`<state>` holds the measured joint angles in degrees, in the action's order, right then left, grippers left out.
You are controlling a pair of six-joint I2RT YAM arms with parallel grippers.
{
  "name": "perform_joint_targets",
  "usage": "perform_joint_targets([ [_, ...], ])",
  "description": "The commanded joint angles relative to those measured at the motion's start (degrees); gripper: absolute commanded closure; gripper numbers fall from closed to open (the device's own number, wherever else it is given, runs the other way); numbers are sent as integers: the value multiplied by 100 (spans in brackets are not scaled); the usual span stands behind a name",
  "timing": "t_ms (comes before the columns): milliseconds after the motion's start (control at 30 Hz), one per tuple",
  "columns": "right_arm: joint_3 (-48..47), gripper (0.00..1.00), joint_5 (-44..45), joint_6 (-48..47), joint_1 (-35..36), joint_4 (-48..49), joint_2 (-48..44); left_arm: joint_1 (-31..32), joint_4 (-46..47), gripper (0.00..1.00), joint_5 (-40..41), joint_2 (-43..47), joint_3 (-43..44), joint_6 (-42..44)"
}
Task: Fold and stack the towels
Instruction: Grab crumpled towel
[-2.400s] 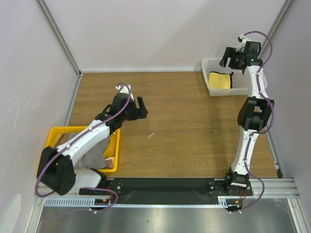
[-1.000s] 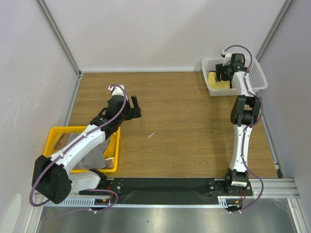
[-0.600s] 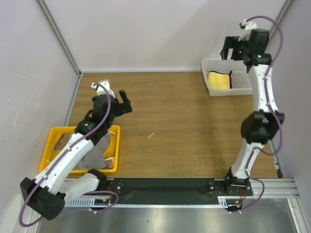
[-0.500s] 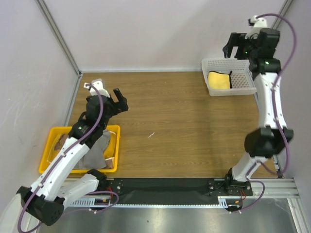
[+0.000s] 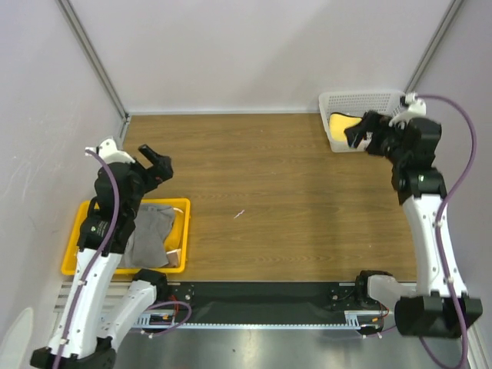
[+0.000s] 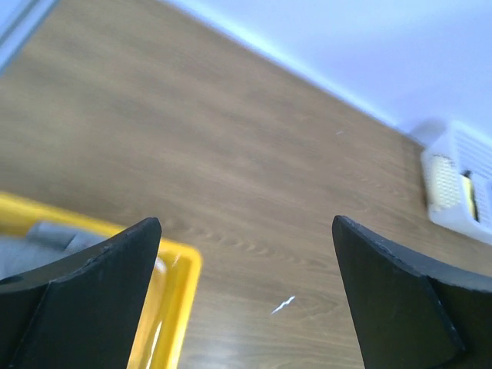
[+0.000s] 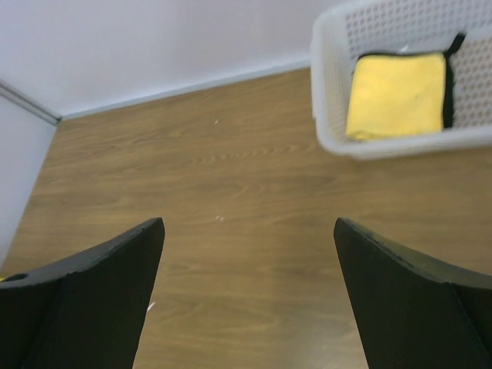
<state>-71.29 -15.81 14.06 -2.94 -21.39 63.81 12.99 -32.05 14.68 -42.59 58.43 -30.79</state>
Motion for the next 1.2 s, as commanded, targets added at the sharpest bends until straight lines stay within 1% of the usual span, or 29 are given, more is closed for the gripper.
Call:
perform_joint_targets([
  [0, 851, 0, -211, 737, 162, 459, -1043, -972, -565, 0, -938, -109, -393, -357],
  [33, 1106, 0, -273, 842, 206, 503, -1177, -1183, -678, 0, -975, -92, -603, -506],
  [67, 1508, 0, -334, 1044, 250, 600, -1309, -1533, -758, 0, -941, -83, -710, -586],
  [100, 1739, 0, -439, 1115, 276, 644, -1510, -1598, -837, 0, -705, -57, -850, -647],
  [133, 1932, 0, -466, 1159, 450, 671, -1590, -1650, -1038, 0, -564, -65, -895, -796],
  [167, 2256, 0, -406, 1264, 513, 645, -1661, -1747, -1127, 0, -458, -65, -939, -867],
  [200, 2390, 0, -335, 1326, 575, 636, -1714, -1817, -1284, 0, -300, -31, -1052, -1016],
  [267, 2758, 0, -300, 1449, 733, 714, -1802, -2010, -1382, 0, -220, 31, -1211, -1140],
  [467, 3305, 0, -80, 1652, 971, 1179, -1820, -2073, -1312, 0, 26, 225, -2001, -1474],
  [500, 3392, 0, -80, 1669, 979, 1242, -1811, -2073, -1391, 0, 96, 216, -2194, -1709],
  [567, 3420, 0, 16, 1705, 971, 1347, -1767, -2073, -1400, 0, 185, 190, -2327, -1895],
  [633, 3411, 0, 69, 1714, 971, 1400, -1714, -2073, -1382, 2, 220, 137, -2389, -2071],
  [700, 3376, 0, 105, 1722, 971, 1444, -1644, -2073, -1435, 4, 439, 41, -2451, -2185],
  [733, 3332, 1, 96, 1696, 971, 1462, -1618, -2064, -1444, 4, 483, -3, -2460, -2203],
  [867, 3156, 0, 131, 1722, 971, 1339, -1442, -2064, -1409, 12, 492, -276, -2530, -2283],
  [967, 3016, 0, 175, 1714, 962, 1242, -1301, -2047, -1348, 16, 431, -487, -2565, -2248],
  [1133, 2919, 0, 140, 1714, 971, 1233, -1152, -1845, -1312, 17, 624, -847, -2565, -2256],
  [1167, 2910, 0, 123, 1722, 971, 1242, -1143, -1827, -1312, 21, 668, -909, -2574, -2256],
])
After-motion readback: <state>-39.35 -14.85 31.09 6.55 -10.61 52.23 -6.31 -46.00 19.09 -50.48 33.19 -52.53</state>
